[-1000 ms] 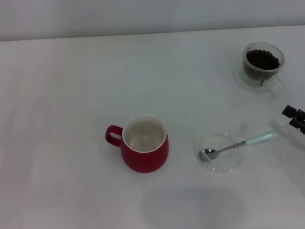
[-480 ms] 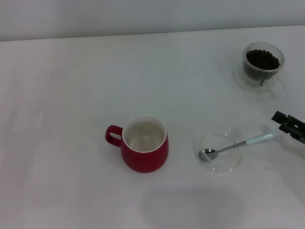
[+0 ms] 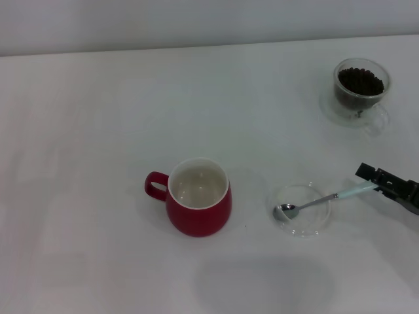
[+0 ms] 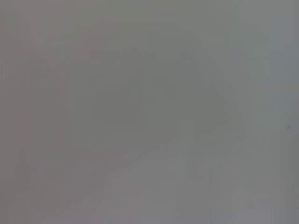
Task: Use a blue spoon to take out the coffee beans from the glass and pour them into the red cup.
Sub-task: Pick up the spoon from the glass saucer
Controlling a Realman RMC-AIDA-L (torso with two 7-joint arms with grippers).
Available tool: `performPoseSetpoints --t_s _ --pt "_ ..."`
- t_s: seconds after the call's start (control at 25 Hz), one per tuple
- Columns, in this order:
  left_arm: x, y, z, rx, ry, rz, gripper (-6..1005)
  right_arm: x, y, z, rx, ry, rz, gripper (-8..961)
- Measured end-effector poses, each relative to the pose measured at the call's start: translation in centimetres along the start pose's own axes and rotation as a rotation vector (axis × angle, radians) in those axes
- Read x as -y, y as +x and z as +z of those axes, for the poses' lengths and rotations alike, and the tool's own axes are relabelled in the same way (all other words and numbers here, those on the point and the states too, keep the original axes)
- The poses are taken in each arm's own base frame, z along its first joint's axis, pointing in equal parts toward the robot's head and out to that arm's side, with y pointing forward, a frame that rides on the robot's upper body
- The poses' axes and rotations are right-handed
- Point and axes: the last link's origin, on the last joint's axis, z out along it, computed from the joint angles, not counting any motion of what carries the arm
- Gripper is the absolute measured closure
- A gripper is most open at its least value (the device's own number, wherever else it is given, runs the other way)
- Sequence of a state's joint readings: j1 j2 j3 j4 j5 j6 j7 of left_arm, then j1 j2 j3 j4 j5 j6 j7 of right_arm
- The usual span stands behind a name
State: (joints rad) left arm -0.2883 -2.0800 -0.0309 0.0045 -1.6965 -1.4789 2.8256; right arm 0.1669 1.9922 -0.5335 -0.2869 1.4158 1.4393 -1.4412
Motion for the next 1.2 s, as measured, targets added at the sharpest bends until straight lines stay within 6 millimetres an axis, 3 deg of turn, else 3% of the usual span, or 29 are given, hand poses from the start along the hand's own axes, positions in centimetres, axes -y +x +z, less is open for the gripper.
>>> performPoseSetpoints --t_s 1.2 --pt "-0.1 -0.2 -0.1 0.008 0.002 -0.003 127 -0.3 1.4 0.8 -0.006 -0.02 0.019 114"
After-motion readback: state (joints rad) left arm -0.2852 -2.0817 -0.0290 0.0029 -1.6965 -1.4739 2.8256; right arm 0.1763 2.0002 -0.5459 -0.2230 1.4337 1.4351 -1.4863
